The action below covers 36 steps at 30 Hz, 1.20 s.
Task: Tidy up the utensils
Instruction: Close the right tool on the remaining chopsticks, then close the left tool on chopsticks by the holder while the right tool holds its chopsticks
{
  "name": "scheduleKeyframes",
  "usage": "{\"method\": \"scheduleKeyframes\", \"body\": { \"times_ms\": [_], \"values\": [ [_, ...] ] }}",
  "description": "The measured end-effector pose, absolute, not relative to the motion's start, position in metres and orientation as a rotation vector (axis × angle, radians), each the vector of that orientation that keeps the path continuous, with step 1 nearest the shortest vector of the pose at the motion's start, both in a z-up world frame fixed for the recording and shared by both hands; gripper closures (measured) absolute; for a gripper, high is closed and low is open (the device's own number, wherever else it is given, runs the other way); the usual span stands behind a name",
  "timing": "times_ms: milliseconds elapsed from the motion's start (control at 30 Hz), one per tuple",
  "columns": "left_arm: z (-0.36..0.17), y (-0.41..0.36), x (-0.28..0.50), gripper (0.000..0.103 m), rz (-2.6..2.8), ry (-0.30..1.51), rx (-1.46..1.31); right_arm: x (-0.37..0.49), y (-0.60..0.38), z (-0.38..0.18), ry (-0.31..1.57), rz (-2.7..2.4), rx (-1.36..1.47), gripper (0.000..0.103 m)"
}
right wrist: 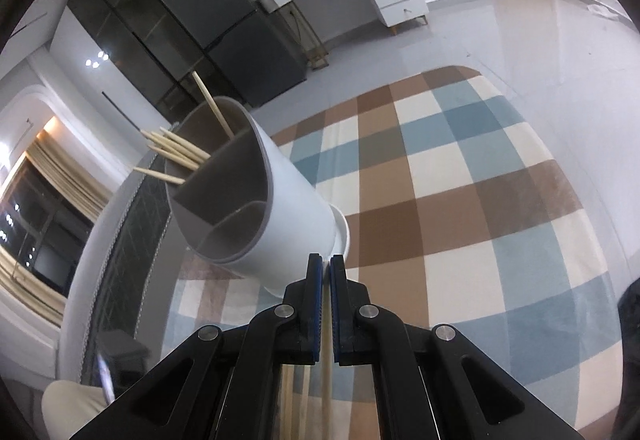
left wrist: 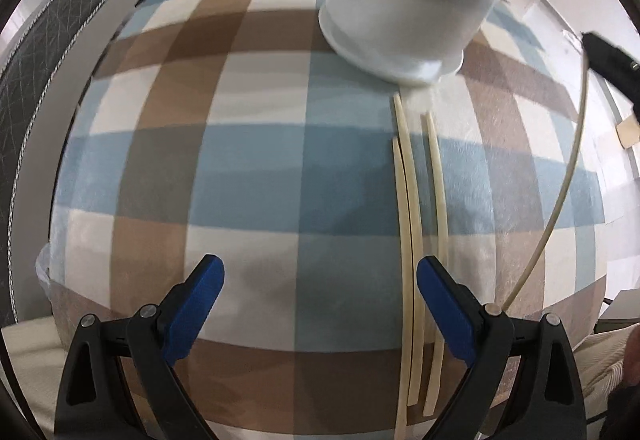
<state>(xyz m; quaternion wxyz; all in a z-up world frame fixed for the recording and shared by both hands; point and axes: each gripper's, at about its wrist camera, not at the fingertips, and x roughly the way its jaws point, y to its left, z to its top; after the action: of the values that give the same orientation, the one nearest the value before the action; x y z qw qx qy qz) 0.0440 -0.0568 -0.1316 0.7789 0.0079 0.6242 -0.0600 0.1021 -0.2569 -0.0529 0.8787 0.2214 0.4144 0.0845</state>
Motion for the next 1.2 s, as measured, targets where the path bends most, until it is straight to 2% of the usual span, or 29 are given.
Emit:
{"method": "scheduleKeyframes", "body": {
  "times_ms": [433, 600, 667, 833, 867, 967, 1000, 1200],
  "values": [
    [-0.136, -0.063, 0.048, 0.007, -0.087, 1.347, 0.082, 0.090, -0.262, -0.039, 0.829, 0.174, 0.457, 0.100],
    [-0.136, -0.067, 0.059, 0.010, -0.091, 1.329, 0.090, 0.087, -0.264, -0.035, 0.818, 0.174, 0.458, 0.100],
    [-0.134, -0.071, 0.064, 0.020, -0.111, 1.320, 0.085, 0.087, -0.265, -0.035, 0.815, 0.173, 0.461, 0.100],
    [-0.129, -0.089, 0.070, 0.067, -0.179, 1.321, 0.108, 0.087, -0.266, -0.035, 0.818, 0.169, 0.465, 0.100],
    [-0.129, -0.090, 0.071, 0.070, -0.185, 1.319, 0.112, 0.088, -0.265, -0.035, 0.818, 0.168, 0.463, 0.100],
    [-0.129, -0.100, 0.083, 0.090, -0.199, 1.307, 0.107, 0.088, -0.263, -0.035, 0.820, 0.171, 0.454, 0.100],
    [-0.129, -0.102, 0.085, 0.102, -0.212, 1.304, 0.096, 0.089, -0.263, -0.036, 0.821, 0.172, 0.449, 0.100],
    [-0.118, -0.102, 0.098, 0.102, -0.227, 1.268, 0.004, 0.083, -0.265, -0.038, 0.832, 0.161, 0.412, 0.100]
  ]
}}
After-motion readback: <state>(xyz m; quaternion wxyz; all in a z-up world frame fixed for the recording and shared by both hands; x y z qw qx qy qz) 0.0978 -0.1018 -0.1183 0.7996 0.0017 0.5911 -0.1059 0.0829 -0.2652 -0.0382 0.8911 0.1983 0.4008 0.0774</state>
